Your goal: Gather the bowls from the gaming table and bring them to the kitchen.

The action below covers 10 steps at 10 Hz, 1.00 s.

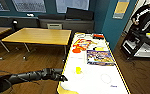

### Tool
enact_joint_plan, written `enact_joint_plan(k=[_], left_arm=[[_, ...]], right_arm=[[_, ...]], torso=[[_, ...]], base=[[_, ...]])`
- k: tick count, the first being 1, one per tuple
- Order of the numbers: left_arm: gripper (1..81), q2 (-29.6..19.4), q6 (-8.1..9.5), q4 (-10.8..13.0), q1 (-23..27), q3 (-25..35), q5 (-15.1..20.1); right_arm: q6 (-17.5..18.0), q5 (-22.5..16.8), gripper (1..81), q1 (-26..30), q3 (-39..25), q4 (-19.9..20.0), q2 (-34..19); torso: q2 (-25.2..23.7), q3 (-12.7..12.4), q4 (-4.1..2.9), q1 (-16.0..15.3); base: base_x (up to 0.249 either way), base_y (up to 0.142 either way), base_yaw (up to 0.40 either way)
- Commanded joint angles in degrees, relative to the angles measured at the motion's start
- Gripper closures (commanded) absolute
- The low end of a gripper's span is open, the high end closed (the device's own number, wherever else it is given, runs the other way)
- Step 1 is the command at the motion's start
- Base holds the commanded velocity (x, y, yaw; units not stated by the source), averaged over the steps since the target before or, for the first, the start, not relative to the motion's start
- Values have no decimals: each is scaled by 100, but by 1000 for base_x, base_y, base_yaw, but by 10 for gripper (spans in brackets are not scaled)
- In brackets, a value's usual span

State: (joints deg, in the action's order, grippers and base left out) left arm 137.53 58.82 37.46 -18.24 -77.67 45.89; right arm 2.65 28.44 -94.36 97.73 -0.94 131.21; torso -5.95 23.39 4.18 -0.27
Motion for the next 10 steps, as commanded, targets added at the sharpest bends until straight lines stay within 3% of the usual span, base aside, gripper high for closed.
enact_joint_plan(k=[1, 3, 5, 8, 10], left_arm=[[10, 706, 402, 341, 1160, -566, 773], [10, 1119, 411, 314, 1335, -864, 931], [10, 1425, 420, 297, 1589, -908, 1124], [10, 1812, 718, 288, 1933, -1021, 1177], [10, 2165, 798, 306, 2030, -1313, 1247]], right_arm=[[17, -330, 811, 87, -36, -117, -233], [17, -339, 811, 114, -27, -108, -224], [17, -339, 811, 123, -27, -117, -224], [17, -401, 811, 167, -27, -117, -224], [17, -418, 811, 193, -27, -108, -224]], torso=[[0, 0, 0, 0], [0, 227, 0, 0], [0, 144, 0, 0], [5, 201, 0, -5], [5, 203, 0, -5]], base=[[0, 0, 0], [0, 0, 0], [0, 0, 0], [0, 0, 0], [0, 0, 0]])
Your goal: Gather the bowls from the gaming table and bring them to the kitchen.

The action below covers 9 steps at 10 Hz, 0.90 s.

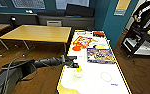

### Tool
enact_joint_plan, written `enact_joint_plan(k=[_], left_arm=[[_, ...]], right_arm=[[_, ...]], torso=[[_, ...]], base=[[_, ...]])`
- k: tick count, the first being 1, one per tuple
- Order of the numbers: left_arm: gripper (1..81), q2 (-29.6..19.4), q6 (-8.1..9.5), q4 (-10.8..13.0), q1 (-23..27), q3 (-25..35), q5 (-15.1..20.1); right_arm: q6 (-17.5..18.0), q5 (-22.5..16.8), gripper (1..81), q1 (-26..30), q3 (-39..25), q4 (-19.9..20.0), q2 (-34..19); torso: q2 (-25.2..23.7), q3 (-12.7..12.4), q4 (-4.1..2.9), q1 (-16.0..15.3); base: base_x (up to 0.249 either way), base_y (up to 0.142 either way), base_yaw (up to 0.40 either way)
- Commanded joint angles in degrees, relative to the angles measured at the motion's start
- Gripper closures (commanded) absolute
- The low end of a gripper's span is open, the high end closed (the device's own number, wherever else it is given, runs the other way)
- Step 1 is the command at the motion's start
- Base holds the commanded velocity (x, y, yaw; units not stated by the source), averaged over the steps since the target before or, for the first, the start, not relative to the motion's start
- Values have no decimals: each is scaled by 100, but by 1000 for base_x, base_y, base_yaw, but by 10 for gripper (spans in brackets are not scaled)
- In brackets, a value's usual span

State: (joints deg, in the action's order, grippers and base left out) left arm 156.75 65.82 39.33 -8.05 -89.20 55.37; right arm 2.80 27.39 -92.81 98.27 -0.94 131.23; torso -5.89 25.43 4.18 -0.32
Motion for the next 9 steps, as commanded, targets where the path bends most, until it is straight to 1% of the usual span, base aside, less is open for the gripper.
enact_joint_plan(k=[1, 3, 5, 6, 9], left_arm=[[10, 436, 98, 111, 1046, -360, 299], [10, 735, 98, 145, 1037, -554, 299], [10, 972, 89, 155, 1046, -826, 308], [10, 1070, 89, 154, 1046, -915, 299], [10, 1297, 98, 163, 1046, -985, 247]], right_arm=[[1, -384, 811, 64, -81, -117, -217], [1, -427, 811, 117, -54, -117, -182], [1, -577, 811, 205, -63, -117, -156], [1, -586, 811, 214, -54, -117, -147], [1, -586, 811, 258, -54, -117, -138]], torso=[[0, 0, 0, 0], [0, 0, 0, 0], [0, 0, 0, 0], [0, 305, 0, 0], [0, 597, 0, 0]], base=[[0, 0, 0], [0, 0, 0], [0, 0, 0], [0, 0, 0], [0, 0, 0]])
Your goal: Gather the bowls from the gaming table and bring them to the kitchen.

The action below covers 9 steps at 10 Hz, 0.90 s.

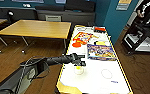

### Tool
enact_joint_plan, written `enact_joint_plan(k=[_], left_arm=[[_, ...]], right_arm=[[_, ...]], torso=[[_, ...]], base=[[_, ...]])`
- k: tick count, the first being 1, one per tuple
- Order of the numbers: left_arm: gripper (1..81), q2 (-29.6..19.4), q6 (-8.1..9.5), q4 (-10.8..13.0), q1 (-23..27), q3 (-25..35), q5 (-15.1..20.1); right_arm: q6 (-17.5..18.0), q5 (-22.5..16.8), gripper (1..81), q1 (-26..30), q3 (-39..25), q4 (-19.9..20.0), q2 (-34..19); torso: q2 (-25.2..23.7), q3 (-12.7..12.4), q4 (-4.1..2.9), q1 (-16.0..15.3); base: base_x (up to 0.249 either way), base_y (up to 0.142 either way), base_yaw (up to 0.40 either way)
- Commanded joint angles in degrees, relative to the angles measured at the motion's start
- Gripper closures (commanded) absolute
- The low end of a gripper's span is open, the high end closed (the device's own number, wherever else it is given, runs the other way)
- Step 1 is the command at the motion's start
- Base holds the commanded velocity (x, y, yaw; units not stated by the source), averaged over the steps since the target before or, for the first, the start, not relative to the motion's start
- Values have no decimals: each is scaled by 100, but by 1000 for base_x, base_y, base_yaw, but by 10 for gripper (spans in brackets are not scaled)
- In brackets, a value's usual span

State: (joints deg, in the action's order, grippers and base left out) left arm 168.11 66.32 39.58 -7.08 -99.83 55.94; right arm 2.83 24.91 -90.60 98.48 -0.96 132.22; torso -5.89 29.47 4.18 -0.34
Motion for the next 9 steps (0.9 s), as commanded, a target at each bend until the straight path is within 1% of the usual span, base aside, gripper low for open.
enact_joint_plan(k=[1, 2, 4, 5, 7, 9], left_arm=[[10, 250, 66, 129, 950, 16, 171], [10, 303, 83, 137, 950, 7, 110], [10, 329, 514, 137, 941, -28, -611], [10, 399, 593, 137, 932, -142, -831], [10, 680, 593, 137, 888, -449, -857], [10, 812, 575, 137, 862, -678, -866]], right_arm=[[-2, -337, 811, 46, -75, -115, -237], [-2, -337, 811, 72, -75, -115, -237], [-10, -337, 811, 81, -75, -115, -237], [-10, -337, 811, 90, -75, -123, -237], [-10, -346, 811, 107, -75, -123, -237], [-10, -364, 811, 125, -93, -115, -246]], torso=[[0, -26, 0, 0], [5, 63, 0, -2], [5, 111, 0, -2], [5, 107, 0, -4], [5, 107, 0, -4], [5, 109, 0, -4]], base=[[0, 0, 0], [0, 0, 0], [0, 0, 0], [0, 0, 0], [0, 0, 0], [0, 0, 0]])
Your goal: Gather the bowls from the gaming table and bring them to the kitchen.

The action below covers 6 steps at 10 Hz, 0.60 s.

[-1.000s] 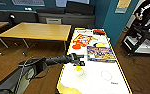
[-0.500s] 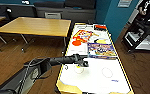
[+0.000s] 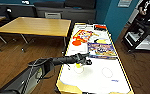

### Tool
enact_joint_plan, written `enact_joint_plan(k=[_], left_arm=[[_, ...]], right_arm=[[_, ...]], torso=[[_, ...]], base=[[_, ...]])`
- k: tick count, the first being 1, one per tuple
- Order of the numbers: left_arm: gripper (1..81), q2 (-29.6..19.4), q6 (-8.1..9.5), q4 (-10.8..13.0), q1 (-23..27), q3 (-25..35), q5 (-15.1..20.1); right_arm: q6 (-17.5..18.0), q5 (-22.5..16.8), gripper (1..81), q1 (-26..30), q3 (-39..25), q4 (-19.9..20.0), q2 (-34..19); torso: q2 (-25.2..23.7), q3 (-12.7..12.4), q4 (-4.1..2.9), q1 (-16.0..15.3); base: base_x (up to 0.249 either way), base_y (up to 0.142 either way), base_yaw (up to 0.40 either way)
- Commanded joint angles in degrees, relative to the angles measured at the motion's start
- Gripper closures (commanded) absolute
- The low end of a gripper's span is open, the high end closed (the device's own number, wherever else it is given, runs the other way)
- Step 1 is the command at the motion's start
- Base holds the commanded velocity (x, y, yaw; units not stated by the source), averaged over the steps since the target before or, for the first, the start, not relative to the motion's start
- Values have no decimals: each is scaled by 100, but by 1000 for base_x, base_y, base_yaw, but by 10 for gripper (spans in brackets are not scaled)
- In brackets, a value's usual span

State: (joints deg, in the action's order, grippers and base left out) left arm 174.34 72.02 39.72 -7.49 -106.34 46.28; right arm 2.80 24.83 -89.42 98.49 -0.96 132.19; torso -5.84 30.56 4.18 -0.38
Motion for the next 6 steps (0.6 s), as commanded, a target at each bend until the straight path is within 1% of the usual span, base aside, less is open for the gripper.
enact_joint_plan(k=[1, 2, 3, 4, 5, 6], left_arm=[[10, 129, -39, 124, 893, -19, 50], [10, 67, -65, 98, 884, 16, -204], [10, 93, -101, 133, 884, 25, -136], [10, 283, -587, 133, 893, 8, 729], [10, 356, -776, 133, 911, -10, 1101], [10, 365, -777, 133, 963, 16, 1156]], right_arm=[[-8, -418, 811, 24, -103, -123, -235], [-8, -427, 811, 33, -111, -123, -243], [-8, -444, 811, 42, -138, -123, -261], [-16, -471, 811, 42, -147, -123, -270], [-17, -471, 811, 68, -147, -123, -261], [-17, -479, 811, 68, -156, -123, -252]], torso=[[0, 0, 0, 0], [2, 0, 0, 0], [2, 0, 0, 0], [2, 0, 0, 0], [2, 0, 0, 0], [2, 0, 0, 0]], base=[[0, 0, 0], [0, 0, 0], [0, 0, 0], [0, 0, 0], [0, 0, 0], [0, 0, 0]])
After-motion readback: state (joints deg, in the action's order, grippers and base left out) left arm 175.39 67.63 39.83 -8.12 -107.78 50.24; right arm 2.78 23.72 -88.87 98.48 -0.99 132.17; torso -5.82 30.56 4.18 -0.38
